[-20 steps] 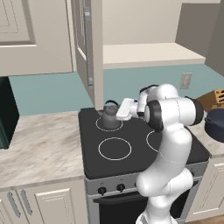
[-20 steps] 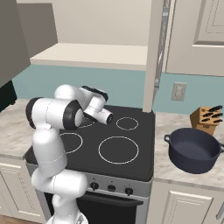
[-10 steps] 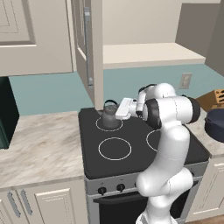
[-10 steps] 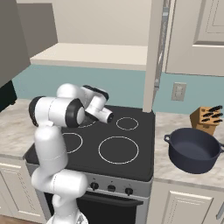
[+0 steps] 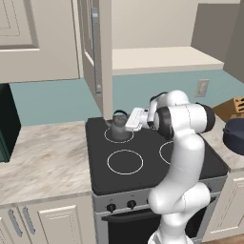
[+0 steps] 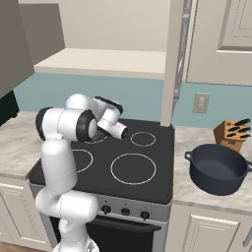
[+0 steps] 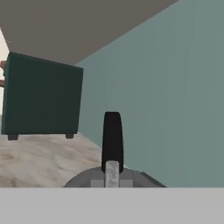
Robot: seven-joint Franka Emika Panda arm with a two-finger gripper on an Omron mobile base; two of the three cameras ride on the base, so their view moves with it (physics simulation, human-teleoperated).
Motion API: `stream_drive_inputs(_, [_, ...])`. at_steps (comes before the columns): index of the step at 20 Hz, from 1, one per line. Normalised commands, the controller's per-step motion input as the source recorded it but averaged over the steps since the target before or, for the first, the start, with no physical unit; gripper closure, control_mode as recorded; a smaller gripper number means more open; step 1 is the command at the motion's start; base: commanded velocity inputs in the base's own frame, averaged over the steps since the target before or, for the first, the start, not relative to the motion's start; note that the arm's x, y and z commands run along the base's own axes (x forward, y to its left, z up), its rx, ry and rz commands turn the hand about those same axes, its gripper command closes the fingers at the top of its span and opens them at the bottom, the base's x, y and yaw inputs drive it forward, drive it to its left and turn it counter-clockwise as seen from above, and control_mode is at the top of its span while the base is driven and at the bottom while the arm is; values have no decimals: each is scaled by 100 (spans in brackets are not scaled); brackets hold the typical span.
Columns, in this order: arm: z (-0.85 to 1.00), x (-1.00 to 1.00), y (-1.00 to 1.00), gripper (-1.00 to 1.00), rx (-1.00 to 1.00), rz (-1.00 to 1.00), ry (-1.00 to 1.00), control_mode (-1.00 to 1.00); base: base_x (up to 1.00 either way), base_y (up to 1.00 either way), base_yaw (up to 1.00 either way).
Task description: Pick the kettle from the cabinet and place it on a stove burner. Then pick the pot from the counter and place it on another stove burner. Finally, turn both burners on.
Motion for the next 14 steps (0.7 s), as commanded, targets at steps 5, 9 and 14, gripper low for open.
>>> stream_drive_inputs(5, [-2, 3, 0, 100, 0, 0, 0, -100, 0, 0, 0])
stream_drive_inputs(9, [0, 6, 0, 100, 0, 0, 0, -100, 0, 0, 0])
stream_drive_inputs(14, [0, 14, 1, 100, 0, 0, 0, -100, 0, 0, 0])
